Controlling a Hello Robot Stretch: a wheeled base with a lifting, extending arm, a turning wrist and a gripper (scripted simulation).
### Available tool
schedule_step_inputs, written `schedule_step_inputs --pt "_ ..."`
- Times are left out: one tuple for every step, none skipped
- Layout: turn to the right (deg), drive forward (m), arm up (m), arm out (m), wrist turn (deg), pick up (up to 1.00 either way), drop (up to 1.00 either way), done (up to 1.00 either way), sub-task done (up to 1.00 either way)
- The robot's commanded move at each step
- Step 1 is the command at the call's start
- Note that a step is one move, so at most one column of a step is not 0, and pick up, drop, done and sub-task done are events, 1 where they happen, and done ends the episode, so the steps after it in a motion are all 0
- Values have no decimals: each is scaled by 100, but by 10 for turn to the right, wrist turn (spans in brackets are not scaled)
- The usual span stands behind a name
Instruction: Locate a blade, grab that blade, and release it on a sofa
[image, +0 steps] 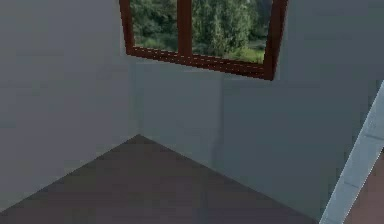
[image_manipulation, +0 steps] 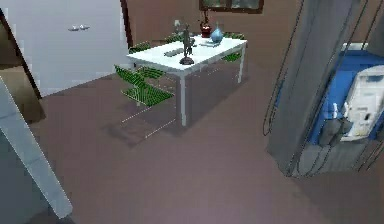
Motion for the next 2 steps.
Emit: schedule_step_inputs --pt "-330 0 0 0 0 0 0 0 0" --pt "0 15 0 0 0 0 0 0 0"
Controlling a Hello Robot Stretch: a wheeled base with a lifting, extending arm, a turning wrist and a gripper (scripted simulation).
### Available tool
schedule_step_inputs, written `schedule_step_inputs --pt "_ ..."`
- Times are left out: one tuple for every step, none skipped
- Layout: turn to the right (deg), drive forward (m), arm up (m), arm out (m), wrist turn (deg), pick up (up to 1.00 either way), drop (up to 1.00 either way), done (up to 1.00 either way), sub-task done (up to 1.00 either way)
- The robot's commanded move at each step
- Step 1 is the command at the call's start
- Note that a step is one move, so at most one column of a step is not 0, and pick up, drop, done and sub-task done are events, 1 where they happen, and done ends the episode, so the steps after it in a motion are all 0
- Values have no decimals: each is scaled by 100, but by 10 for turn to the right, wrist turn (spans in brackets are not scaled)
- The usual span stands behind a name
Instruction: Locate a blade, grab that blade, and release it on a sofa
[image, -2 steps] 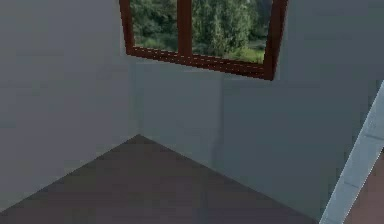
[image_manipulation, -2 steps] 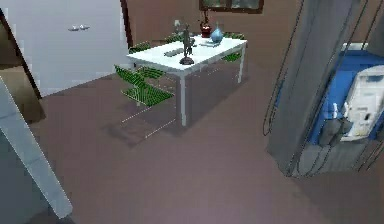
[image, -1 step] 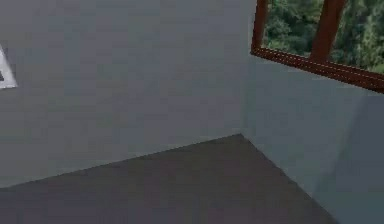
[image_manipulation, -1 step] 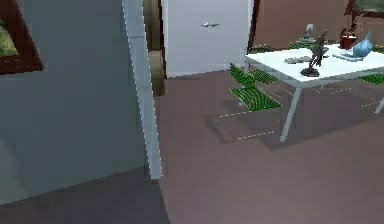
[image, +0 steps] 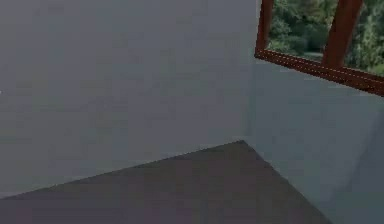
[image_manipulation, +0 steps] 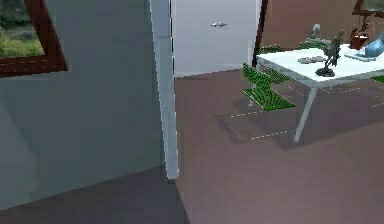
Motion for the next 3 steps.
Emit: schedule_step_inputs --pt "-450 0 0 0 0 0 0 0 0" --pt "-450 0 0 0 0 0 0 0 0" --pt "0 100 0 0 0 0 0 0 0"
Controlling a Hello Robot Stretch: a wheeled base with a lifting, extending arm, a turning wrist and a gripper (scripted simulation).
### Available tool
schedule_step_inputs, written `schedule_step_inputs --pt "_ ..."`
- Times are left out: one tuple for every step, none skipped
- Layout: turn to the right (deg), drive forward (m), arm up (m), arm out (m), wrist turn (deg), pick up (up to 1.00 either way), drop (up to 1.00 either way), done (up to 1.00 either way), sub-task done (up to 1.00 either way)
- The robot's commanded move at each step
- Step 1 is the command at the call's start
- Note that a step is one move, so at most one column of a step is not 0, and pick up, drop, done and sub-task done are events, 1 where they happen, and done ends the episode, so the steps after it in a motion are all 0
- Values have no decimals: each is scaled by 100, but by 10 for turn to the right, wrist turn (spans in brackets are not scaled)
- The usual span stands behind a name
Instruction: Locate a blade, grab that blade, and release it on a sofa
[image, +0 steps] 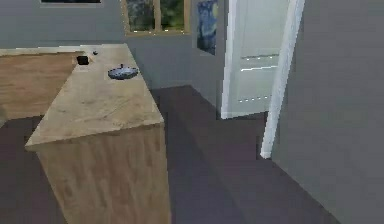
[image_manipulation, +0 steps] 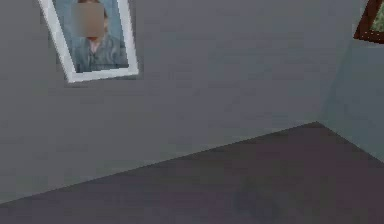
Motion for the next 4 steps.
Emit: schedule_step_inputs --pt "0 5 0 0 0 0 0 0 0" --pt "-450 0 0 0 0 0 0 0 0" --pt "-180 0 0 0 0 0 0 0 0" --pt "0 10 0 0 0 0 0 0 0"
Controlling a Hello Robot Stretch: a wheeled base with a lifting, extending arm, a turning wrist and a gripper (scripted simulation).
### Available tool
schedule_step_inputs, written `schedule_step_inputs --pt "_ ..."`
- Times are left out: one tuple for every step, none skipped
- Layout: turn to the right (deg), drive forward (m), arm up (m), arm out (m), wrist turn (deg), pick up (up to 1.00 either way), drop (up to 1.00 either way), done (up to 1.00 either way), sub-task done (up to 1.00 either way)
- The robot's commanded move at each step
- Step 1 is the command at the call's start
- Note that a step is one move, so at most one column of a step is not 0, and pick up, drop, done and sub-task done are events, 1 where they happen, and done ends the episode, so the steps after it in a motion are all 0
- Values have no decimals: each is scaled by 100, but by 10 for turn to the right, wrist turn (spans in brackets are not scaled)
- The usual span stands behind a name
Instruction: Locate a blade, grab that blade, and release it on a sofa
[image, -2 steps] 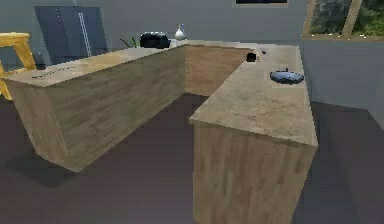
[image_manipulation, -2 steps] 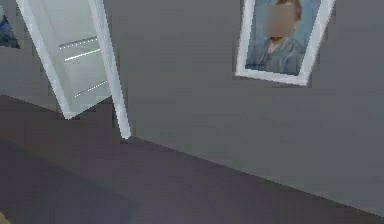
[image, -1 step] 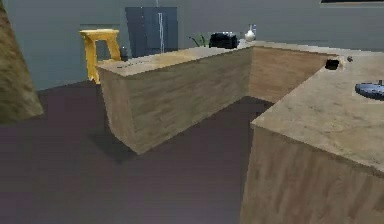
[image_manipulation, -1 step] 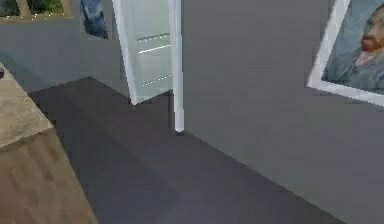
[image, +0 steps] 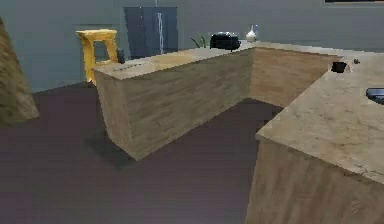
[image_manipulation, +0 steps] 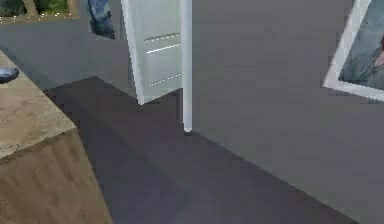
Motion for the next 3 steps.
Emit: schedule_step_inputs --pt "0 40 0 0 0 0 0 0 0" --pt "-420 0 0 0 0 0 0 0 0" --pt "0 100 0 0 0 0 0 0 0"
